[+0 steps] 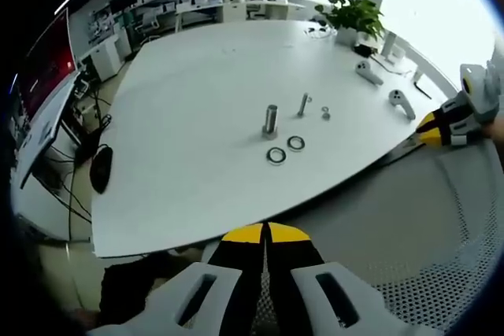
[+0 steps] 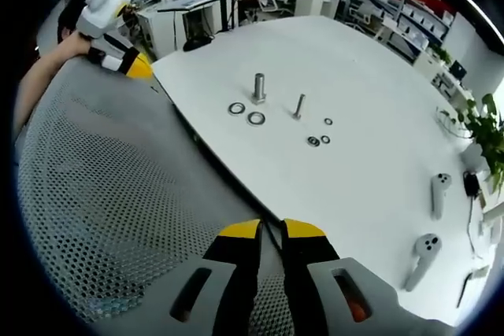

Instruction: Place the washer onto the threaded stud by aligning its center hole with the stud, sliding it down to the base, and recovering from edge contact or off-axis alignment until the washer reaches the visible bottom stop.

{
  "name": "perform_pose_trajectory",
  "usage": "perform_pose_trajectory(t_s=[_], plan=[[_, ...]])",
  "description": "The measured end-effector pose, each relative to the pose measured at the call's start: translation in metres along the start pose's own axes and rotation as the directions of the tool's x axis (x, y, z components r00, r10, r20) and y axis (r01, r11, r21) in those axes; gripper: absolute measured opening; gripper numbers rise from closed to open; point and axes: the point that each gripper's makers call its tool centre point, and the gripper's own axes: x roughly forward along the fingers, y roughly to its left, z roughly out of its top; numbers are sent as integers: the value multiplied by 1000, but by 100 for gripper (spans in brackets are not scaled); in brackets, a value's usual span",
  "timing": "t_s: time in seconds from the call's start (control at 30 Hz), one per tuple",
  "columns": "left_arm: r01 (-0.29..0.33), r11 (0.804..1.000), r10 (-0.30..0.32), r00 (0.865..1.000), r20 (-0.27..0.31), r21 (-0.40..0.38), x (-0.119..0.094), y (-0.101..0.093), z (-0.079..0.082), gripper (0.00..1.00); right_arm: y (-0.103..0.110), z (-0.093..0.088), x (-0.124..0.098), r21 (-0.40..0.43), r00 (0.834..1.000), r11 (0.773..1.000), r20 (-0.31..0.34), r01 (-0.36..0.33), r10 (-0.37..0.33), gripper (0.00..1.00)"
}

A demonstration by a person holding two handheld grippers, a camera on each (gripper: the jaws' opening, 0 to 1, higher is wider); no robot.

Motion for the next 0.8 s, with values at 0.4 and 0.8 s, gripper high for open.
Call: perform_pose_trajectory(t_s=[0.4, 0.8], plan=[[7, 1000, -7, 999, 48, 2, 0, 1, 8, 0, -2, 0, 0, 7, 1000, 1000, -4, 10, -10, 12], [24, 998, -26, 999, 44, 57, 0, -3, 10, 0, 1, -6, 2, -5, 999, 1000, -46, -9, 9, 12]])
